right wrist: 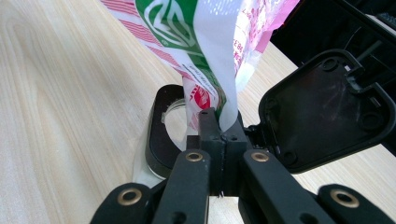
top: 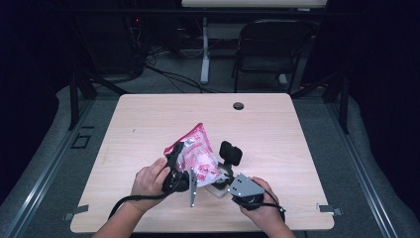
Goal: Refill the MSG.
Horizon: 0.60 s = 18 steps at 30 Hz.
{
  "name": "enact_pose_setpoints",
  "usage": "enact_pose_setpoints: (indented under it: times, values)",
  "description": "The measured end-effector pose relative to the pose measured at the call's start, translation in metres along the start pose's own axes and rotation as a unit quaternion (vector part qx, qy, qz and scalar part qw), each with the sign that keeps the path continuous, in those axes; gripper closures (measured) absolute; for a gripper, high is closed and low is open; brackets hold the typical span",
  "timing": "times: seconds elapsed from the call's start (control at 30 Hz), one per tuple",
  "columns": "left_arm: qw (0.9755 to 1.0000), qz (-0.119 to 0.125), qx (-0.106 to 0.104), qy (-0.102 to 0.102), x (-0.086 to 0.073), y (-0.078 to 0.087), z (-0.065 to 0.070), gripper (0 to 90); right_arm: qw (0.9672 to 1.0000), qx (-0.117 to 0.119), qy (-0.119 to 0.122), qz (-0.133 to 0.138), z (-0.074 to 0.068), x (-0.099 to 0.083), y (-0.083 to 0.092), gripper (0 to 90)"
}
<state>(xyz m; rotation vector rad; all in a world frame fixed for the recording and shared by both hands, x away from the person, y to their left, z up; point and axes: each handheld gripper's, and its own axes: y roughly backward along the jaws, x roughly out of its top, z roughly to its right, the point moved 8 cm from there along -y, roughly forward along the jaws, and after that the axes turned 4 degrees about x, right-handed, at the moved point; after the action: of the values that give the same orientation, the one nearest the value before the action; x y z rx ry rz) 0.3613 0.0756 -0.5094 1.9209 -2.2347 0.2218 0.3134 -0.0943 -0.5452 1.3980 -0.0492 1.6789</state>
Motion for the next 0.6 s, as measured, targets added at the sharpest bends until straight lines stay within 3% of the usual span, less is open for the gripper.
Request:
enact_pose_setpoints:
  times: [0.6]
  values:
    - [1.0000, 0.004, 0.002, -0.001, 0.0016, -0.0001, -0.0020, 69.3, 1.0000, 0.000, 0.000, -0.001, -0.0002, -0.0002, -0.0001, 90.0]
